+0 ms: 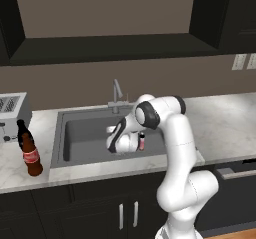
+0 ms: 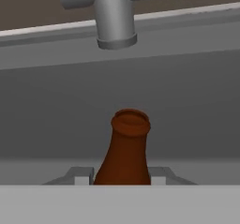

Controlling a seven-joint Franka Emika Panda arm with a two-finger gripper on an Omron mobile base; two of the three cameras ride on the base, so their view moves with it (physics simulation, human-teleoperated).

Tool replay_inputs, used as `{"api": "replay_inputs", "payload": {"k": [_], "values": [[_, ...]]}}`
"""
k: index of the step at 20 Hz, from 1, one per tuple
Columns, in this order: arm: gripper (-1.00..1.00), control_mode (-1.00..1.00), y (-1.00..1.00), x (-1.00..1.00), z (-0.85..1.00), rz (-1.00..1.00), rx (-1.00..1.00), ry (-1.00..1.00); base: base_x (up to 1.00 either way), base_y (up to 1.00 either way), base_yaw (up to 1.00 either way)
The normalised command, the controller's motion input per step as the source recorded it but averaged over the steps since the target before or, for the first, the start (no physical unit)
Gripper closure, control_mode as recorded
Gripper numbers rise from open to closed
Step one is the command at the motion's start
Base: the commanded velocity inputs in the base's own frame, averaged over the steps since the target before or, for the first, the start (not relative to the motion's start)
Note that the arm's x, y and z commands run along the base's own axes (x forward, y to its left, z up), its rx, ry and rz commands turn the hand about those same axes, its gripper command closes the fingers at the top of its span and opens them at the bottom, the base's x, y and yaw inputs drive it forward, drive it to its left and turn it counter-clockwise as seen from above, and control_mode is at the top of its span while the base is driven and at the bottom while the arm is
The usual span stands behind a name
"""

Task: Place the large bottle from the dining counter next to the other large bottle outside the sink, and place the small bottle from the dining counter next to the other small bottle inside the sink.

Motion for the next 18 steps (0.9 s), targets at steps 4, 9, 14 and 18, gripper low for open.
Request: {"api": "replay_inputs", "payload": {"k": [4,9,14,18], "values": [[1.00,-1.00,0.00,0.00,-0.36,0.04,0.00,0.00,0.00,0.00,0.00],[1.00,-1.00,0.00,0.00,-0.36,0.03,0.00,0.00,0.00,0.00,0.00],[1.00,-1.00,-0.01,0.00,-0.23,0.01,0.00,0.00,0.00,0.00,0.00],[1.00,-1.00,-0.01,0.02,-0.22,0.00,0.00,0.00,0.00,0.00,0.00]]}}
